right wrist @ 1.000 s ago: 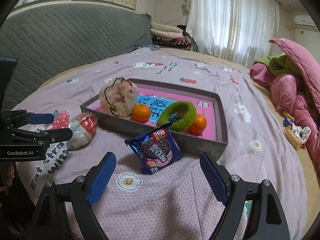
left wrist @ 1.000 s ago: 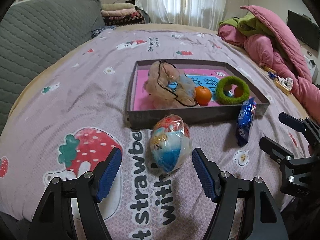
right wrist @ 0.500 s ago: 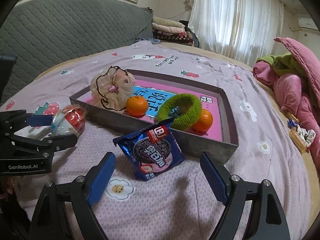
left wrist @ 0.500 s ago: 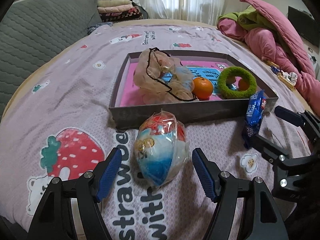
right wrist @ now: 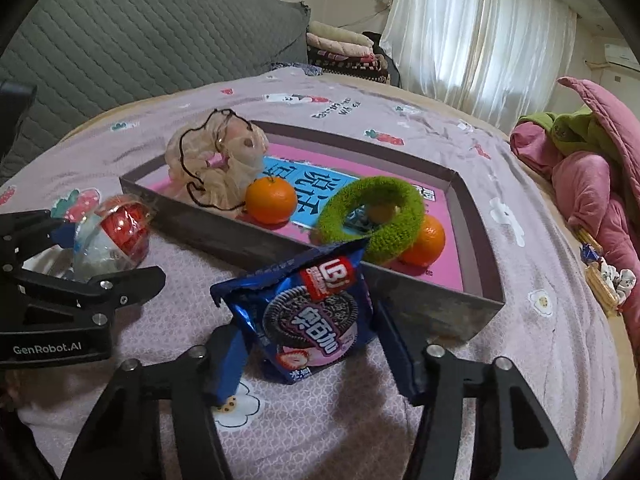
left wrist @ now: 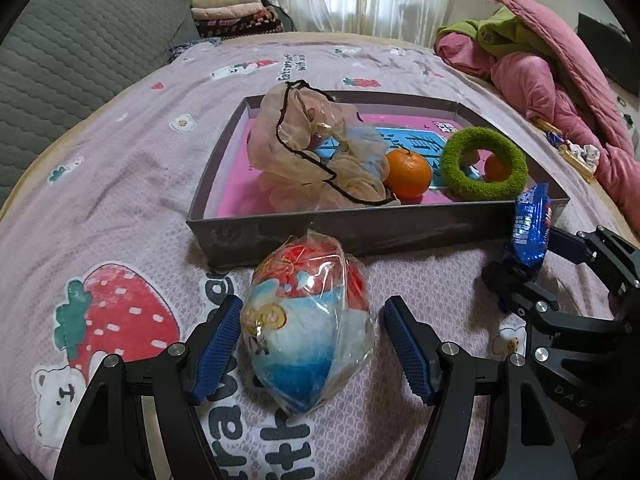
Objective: Organize objects
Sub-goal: 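Grasp the plastic-wrapped egg toy with the left tool while the right tool grasps the blue Oreo bag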
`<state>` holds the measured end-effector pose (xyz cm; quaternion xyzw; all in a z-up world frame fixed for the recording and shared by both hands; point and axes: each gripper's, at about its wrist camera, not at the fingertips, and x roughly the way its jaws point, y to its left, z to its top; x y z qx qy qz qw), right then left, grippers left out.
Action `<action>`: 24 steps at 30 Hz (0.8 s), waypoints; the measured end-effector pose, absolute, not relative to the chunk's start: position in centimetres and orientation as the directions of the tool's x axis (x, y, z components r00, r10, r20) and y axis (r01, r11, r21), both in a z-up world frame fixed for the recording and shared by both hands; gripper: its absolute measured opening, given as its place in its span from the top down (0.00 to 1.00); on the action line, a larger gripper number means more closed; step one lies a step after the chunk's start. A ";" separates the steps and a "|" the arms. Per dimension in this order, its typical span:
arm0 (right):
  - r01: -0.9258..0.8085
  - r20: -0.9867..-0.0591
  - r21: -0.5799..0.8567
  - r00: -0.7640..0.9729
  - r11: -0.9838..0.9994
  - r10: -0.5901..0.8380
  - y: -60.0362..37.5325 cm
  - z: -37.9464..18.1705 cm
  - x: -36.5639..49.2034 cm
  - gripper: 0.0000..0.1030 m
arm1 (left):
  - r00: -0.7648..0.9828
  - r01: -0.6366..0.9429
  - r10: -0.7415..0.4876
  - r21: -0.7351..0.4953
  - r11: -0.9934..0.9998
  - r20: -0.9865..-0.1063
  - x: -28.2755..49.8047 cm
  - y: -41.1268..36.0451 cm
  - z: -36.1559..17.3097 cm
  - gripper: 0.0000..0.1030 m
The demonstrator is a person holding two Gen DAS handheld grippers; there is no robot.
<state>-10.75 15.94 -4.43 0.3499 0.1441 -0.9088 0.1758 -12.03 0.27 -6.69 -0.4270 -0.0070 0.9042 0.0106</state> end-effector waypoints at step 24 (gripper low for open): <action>0.414 -0.633 -0.038 -0.714 -0.909 -0.299 17.6 -2.2 -9.6 0.49 | -0.688 -0.025 0.033 -0.021 -0.999 -0.725 -10.7 0.1 -4.4 0.49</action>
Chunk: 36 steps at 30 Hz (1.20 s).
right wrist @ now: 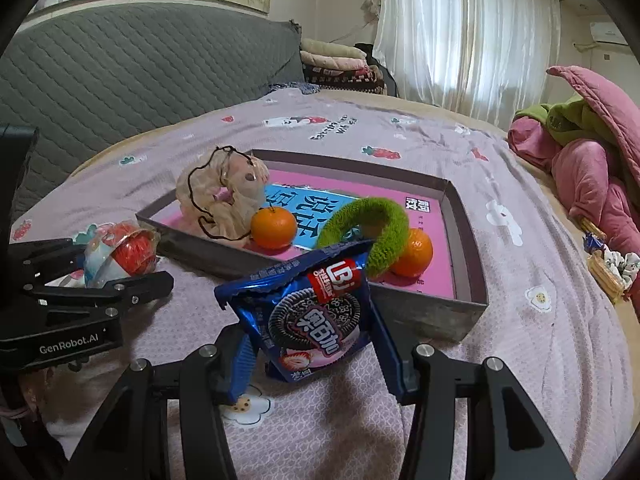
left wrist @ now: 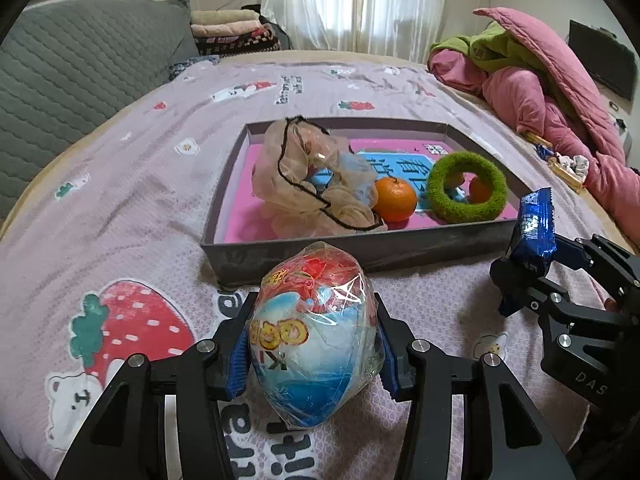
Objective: Organize objects
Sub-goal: 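Grasp the plastic-wrapped egg toy with the left tool while the right tool grasps the blue Oreo bag, then lift the egg toy over the tray with the left tool while the right tool carries the Oreo bag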
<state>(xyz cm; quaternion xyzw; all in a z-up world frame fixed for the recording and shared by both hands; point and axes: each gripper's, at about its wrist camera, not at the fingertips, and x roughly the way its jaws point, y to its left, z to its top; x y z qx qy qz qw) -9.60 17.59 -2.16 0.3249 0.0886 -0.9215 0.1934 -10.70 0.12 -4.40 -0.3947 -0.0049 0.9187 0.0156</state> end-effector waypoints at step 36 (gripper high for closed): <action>0.392 -0.417 -0.043 -0.843 -0.919 -0.340 19.0 11.2 -9.2 0.49 | -0.854 -0.030 0.021 0.009 -1.000 -0.519 -12.2 1.0 10.2 0.49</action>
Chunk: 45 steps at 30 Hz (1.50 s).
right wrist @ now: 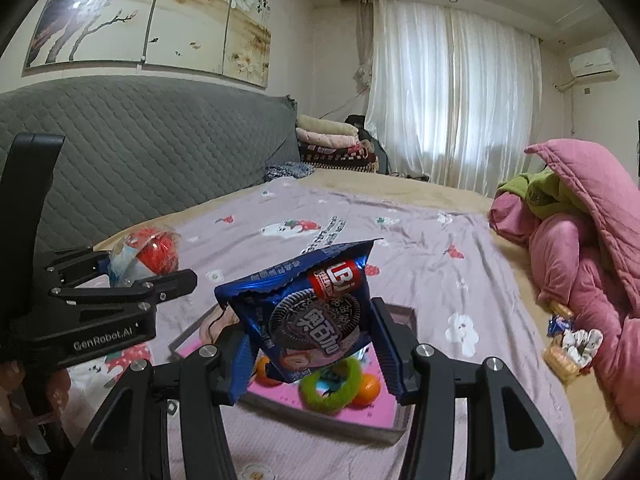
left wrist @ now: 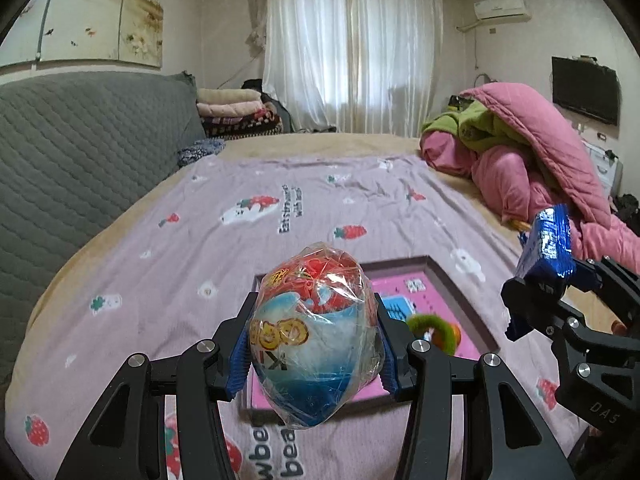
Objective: Organize objects
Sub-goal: 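Lift the egg toy over the tray with the left tool while the right tool carries the Oreo bag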
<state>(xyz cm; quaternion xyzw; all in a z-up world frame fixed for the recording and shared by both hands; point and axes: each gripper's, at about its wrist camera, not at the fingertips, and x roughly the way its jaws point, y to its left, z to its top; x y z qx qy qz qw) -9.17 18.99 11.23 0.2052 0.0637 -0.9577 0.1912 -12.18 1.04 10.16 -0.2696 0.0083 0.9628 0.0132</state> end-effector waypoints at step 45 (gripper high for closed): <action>0.292 -0.646 -0.006 -0.731 -0.957 -0.219 22.7 -0.1 -16.2 0.49 | -0.748 -0.069 0.048 0.005 -0.998 -0.662 -18.6 4.3 -2.9 0.49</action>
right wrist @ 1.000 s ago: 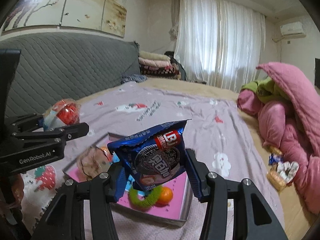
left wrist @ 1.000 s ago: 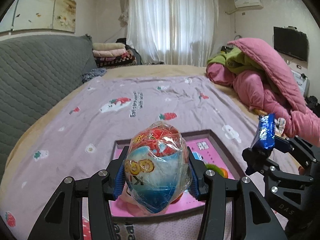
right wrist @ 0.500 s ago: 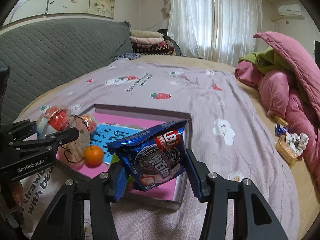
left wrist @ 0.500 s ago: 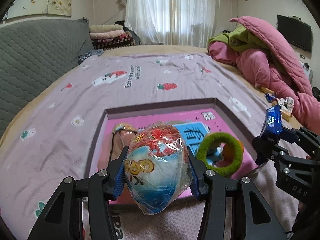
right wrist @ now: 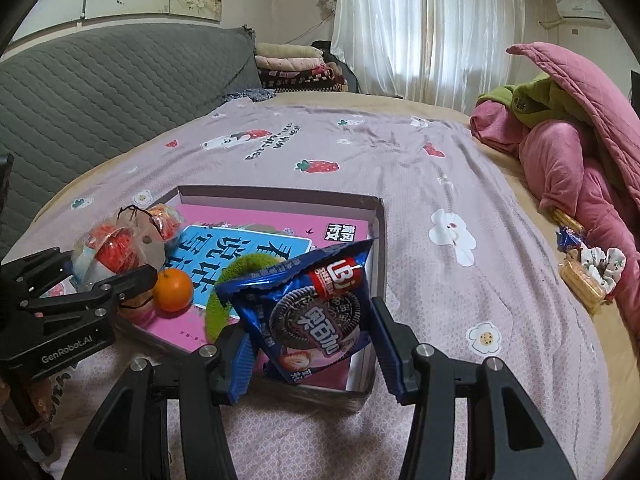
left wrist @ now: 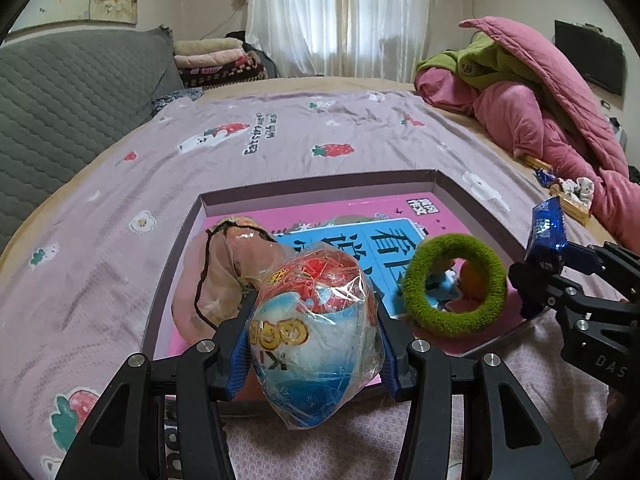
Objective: Organize objects
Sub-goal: 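Lift the egg toy over the tray with the left tool while the right tool carries the Oreo bag, then lower the egg toy into the tray and open the left tool while the right tool releases the Oreo bag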
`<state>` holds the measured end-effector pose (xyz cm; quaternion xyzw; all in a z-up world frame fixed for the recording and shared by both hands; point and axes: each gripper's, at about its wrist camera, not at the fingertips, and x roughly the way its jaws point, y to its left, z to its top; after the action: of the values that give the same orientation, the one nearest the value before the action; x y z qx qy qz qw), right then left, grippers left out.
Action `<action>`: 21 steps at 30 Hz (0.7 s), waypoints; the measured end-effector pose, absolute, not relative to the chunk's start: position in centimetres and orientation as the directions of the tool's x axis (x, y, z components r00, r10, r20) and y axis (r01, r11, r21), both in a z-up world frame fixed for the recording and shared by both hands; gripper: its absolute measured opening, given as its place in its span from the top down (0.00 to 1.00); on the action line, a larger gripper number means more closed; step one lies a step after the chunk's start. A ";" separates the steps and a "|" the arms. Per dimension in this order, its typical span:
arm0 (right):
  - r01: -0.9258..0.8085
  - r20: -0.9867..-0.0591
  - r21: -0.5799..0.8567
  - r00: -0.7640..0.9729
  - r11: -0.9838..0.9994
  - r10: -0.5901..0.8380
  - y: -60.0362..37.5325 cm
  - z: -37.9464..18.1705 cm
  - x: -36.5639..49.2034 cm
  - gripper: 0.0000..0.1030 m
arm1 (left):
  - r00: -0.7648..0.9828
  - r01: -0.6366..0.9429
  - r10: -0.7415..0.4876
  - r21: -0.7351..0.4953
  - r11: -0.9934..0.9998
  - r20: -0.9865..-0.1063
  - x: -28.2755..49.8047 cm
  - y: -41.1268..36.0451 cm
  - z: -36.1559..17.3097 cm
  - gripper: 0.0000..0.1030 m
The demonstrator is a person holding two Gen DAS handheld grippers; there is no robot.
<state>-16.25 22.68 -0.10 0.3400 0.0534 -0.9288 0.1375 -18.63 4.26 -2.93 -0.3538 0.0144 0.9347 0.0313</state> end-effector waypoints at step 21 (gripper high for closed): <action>0.284 -0.654 0.010 -0.724 -0.959 -0.221 22.1 -1.2 -17.6 0.49 | -0.753 -0.071 0.063 -0.015 -0.997 -0.655 -19.7 3.5 -3.6 0.49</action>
<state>-17.63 22.12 -1.20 0.3457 0.0456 -0.9273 0.1364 -19.74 3.45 -3.61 -0.3498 0.0056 0.9361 0.0359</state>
